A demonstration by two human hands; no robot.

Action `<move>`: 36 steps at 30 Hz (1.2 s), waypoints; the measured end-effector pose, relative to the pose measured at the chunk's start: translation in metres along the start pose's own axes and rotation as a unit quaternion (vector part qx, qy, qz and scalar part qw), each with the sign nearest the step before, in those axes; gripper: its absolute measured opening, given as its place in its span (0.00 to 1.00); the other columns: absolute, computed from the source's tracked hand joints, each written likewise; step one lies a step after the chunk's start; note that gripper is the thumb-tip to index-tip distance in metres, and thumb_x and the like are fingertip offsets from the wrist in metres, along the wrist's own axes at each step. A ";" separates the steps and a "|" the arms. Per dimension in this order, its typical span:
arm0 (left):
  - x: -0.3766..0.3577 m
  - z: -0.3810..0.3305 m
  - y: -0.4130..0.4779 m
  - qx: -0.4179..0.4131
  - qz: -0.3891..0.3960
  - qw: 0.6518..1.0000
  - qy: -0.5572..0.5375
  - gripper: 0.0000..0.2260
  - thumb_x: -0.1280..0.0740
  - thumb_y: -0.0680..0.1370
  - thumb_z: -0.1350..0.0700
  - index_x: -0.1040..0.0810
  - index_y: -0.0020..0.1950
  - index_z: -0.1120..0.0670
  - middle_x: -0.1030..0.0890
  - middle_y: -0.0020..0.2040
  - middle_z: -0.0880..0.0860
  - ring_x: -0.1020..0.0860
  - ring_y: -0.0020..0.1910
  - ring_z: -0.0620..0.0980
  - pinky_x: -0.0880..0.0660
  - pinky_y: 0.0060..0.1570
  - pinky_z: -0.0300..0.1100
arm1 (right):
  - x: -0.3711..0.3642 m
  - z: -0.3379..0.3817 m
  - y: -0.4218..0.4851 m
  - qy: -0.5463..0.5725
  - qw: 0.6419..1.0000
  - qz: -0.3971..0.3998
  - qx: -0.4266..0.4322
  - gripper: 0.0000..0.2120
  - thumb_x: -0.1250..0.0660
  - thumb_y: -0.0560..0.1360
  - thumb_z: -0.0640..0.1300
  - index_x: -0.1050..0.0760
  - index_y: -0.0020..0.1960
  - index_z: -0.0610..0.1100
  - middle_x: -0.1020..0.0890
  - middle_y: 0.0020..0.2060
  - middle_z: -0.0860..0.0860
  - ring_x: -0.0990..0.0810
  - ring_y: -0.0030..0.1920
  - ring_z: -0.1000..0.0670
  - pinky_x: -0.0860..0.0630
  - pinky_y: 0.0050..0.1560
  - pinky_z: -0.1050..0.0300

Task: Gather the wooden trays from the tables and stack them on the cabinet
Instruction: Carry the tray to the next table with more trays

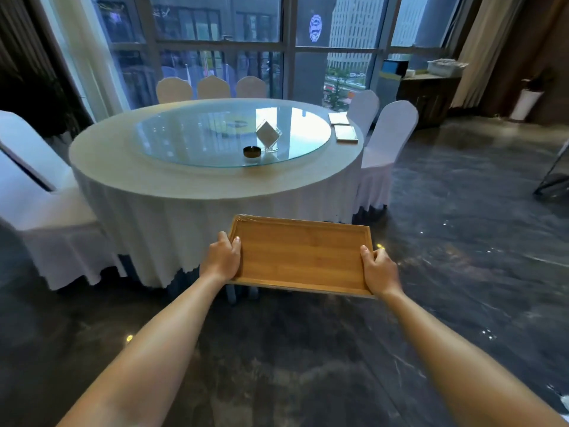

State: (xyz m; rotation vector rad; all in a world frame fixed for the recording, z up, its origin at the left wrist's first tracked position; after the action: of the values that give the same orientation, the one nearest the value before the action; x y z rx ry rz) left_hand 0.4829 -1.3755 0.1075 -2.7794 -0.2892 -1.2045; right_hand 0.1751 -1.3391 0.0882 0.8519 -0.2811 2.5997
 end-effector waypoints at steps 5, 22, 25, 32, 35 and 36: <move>-0.023 -0.056 0.130 -0.027 0.018 0.999 -0.002 0.18 0.50 0.82 0.52 0.33 0.60 0.65 0.24 0.59 0.68 0.25 0.56 0.65 0.30 0.51 0.51 | -0.005 0.038 0.116 0.003 0.999 -0.032 -0.010 0.22 0.48 0.79 0.55 0.29 0.56 0.36 0.25 0.47 0.44 0.28 0.46 0.45 0.31 0.48 0.49; -0.236 -0.241 0.482 -0.015 0.023 0.999 0.033 0.19 0.50 0.82 0.52 0.34 0.64 0.65 0.26 0.63 0.69 0.27 0.61 0.67 0.31 0.58 0.53 | 0.014 0.048 0.559 -0.003 0.999 -0.050 -0.006 0.23 0.48 0.79 0.54 0.29 0.57 0.35 0.22 0.49 0.40 0.26 0.45 0.45 0.28 0.48 0.48; -0.271 -0.289 0.542 -0.015 0.023 0.999 0.030 0.19 0.50 0.82 0.51 0.34 0.63 0.65 0.25 0.62 0.69 0.26 0.60 0.66 0.30 0.56 0.53 | 0.031 0.053 0.641 -0.027 0.998 -0.054 -0.004 0.23 0.48 0.80 0.53 0.29 0.58 0.35 0.24 0.45 0.44 0.29 0.44 0.46 0.34 0.44 0.54; -0.336 -0.370 0.667 -0.013 0.021 1.000 0.010 0.19 0.48 0.81 0.51 0.33 0.62 0.65 0.25 0.61 0.71 0.26 0.60 0.67 0.30 0.57 0.54 | 0.047 0.054 0.799 -0.051 0.997 -0.057 -0.018 0.23 0.49 0.79 0.54 0.30 0.59 0.35 0.21 0.56 0.37 0.24 0.56 0.38 0.32 0.49 0.50; -0.368 -0.389 0.720 -0.003 0.021 1.000 0.003 0.19 0.48 0.81 0.51 0.31 0.60 0.65 0.24 0.60 0.70 0.26 0.59 0.67 0.30 0.57 0.54 | 0.047 0.058 0.860 -0.057 0.997 -0.054 -0.015 0.23 0.48 0.80 0.53 0.30 0.60 0.34 0.21 0.56 0.37 0.25 0.50 0.40 0.33 0.46 0.52; -0.379 -0.394 0.738 -0.001 0.019 1.000 0.004 0.19 0.48 0.81 0.51 0.31 0.59 0.65 0.24 0.60 0.70 0.26 0.59 0.67 0.30 0.56 0.53 | 0.046 0.058 0.882 -0.057 0.997 -0.049 -0.015 0.23 0.48 0.80 0.52 0.30 0.60 0.34 0.22 0.56 0.37 0.27 0.46 0.42 0.35 0.45 0.54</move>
State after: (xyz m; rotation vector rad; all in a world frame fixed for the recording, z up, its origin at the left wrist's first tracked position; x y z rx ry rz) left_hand 0.1050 -2.2124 0.0887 -2.7674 -0.2321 -1.2083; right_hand -0.2007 -2.1406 0.1024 0.9794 -0.3013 2.4550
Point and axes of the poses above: each hand's wrist, its own y-axis towards the middle knuckle, its own x-axis out of the back of the hand, z = x × y, the point moved 5 cm from there along y, towards the middle knuckle
